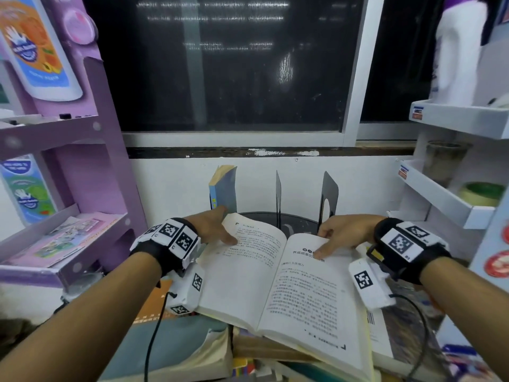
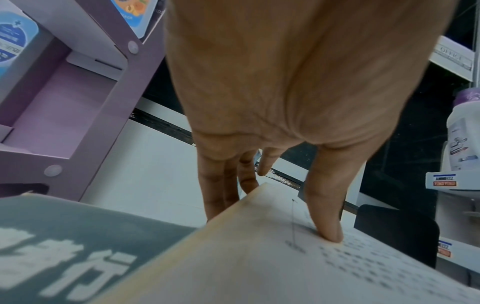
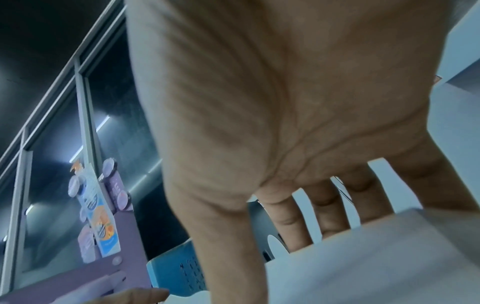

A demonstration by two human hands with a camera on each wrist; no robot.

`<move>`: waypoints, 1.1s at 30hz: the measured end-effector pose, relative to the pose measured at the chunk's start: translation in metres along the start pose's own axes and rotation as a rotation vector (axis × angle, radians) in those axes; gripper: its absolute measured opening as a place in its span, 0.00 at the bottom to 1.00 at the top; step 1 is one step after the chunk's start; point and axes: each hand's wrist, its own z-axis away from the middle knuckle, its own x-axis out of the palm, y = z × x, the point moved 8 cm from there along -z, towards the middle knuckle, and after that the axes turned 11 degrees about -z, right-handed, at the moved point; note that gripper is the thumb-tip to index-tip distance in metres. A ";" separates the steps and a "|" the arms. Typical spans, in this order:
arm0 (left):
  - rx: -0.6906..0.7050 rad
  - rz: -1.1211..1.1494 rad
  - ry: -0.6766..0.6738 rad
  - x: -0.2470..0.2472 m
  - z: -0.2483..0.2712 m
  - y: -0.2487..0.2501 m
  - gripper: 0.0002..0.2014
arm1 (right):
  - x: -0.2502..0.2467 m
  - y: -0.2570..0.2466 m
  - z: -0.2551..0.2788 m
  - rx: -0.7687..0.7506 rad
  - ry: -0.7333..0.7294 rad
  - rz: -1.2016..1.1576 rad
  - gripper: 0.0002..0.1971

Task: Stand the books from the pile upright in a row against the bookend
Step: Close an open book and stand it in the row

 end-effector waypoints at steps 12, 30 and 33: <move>0.216 0.047 0.258 -0.061 0.042 0.036 0.33 | -0.040 -0.038 0.029 -0.173 0.062 -0.090 0.20; 0.367 0.739 0.539 -0.078 0.072 0.012 0.21 | -0.097 -0.090 0.061 -0.355 0.623 0.005 0.17; 0.371 0.755 0.523 -0.076 0.073 0.004 0.24 | -0.101 -0.076 0.061 -0.357 0.590 -0.146 0.15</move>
